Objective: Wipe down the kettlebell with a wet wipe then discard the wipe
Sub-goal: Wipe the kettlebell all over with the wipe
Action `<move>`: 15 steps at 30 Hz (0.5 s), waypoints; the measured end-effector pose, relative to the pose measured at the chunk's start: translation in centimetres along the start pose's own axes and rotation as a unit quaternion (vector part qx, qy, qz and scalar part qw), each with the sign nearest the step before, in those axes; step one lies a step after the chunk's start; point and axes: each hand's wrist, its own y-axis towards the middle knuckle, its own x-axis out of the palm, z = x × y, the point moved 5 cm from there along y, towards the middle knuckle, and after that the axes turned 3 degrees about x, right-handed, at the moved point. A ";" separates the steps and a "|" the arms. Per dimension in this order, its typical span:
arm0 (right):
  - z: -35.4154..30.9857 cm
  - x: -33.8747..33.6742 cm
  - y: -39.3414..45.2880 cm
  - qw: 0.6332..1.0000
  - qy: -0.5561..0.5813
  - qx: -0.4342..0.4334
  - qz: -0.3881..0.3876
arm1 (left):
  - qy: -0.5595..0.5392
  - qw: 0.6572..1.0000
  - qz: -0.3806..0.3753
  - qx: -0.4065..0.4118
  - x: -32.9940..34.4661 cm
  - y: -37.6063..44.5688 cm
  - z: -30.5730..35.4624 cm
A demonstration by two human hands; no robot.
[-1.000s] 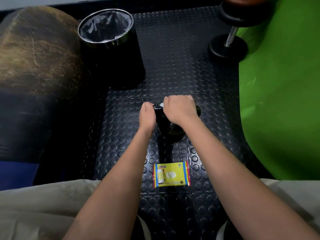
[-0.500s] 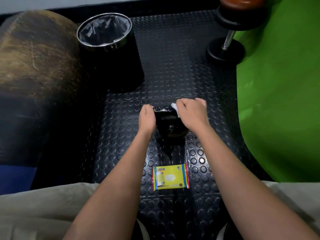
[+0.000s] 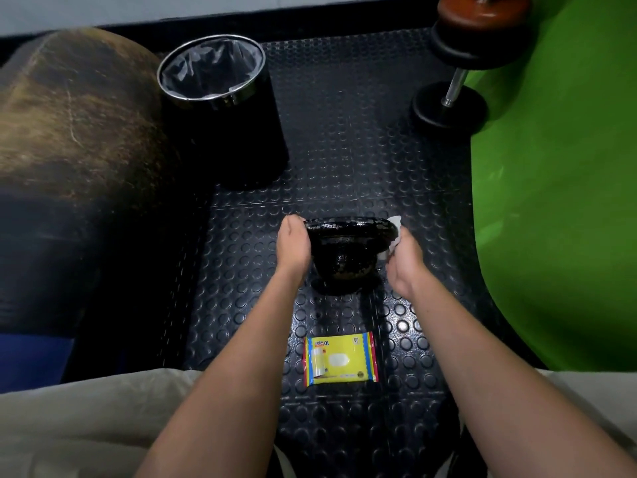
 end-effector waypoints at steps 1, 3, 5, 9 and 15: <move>-0.1 -0.1 0.0 1.000 0.012 0.001 0.010 | -0.002 1.000 0.003 -0.003 0.0 0.0 0.0; -0.7 0.3 -0.3 0.999 0.008 -0.003 0.034 | -0.006 1.000 0.008 -0.008 0.0 -0.1 0.0; -1.3 0.9 -0.6 0.998 -0.036 -0.019 0.054 | -0.009 1.000 0.009 -0.012 -0.1 0.0 -0.2; -3.3 2.1 -1.3 0.969 -0.170 -0.150 0.096 | -0.016 1.000 0.010 -0.021 -0.2 0.2 -0.5; -5.7 6.7 -4.1 0.710 -0.560 -0.402 0.145 | -0.015 1.000 0.022 -0.013 -0.2 0.4 -0.3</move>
